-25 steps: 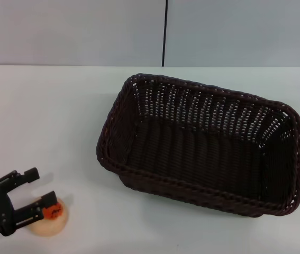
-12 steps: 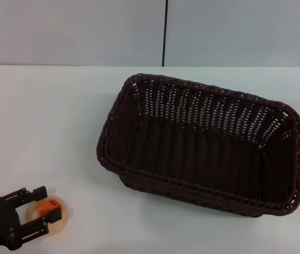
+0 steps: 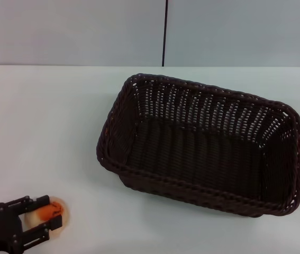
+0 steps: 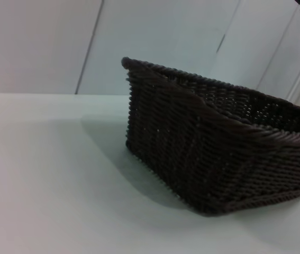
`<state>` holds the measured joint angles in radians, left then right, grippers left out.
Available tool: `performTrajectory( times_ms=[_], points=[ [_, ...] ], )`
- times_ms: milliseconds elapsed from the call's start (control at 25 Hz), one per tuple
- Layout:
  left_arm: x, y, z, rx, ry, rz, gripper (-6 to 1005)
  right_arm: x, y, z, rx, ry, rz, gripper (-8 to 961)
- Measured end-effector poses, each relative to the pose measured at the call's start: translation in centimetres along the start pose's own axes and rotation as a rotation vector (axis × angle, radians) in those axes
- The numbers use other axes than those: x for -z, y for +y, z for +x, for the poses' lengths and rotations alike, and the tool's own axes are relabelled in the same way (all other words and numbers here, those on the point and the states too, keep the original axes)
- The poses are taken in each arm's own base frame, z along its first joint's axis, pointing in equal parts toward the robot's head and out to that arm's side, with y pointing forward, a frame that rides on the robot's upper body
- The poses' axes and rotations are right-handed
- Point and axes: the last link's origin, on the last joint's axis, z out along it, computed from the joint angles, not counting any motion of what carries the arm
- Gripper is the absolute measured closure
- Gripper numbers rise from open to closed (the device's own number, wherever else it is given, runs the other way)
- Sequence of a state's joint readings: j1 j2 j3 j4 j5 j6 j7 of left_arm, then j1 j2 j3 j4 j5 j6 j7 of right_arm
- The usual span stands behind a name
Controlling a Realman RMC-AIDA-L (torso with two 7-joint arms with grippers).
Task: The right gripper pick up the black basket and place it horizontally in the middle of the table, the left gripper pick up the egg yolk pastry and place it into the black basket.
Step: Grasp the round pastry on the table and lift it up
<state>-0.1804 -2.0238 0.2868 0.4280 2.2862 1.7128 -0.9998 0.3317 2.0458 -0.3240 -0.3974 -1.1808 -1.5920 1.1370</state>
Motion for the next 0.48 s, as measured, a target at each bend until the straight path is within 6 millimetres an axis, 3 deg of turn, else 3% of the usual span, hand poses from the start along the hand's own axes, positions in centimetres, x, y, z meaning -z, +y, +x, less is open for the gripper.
performTrajectory(
  times_ms=[160,480],
  points=[
    [0.03,0.06,0.06,-0.007,0.001,-0.007,412,0.02,0.02,0.02,0.0,0.0,0.0,558],
    [-0.22,0.16,0.06,-0.025,0.004,-0.01,599,0.03,0.01,0.03,0.001,0.001,0.0,558]
  ],
)
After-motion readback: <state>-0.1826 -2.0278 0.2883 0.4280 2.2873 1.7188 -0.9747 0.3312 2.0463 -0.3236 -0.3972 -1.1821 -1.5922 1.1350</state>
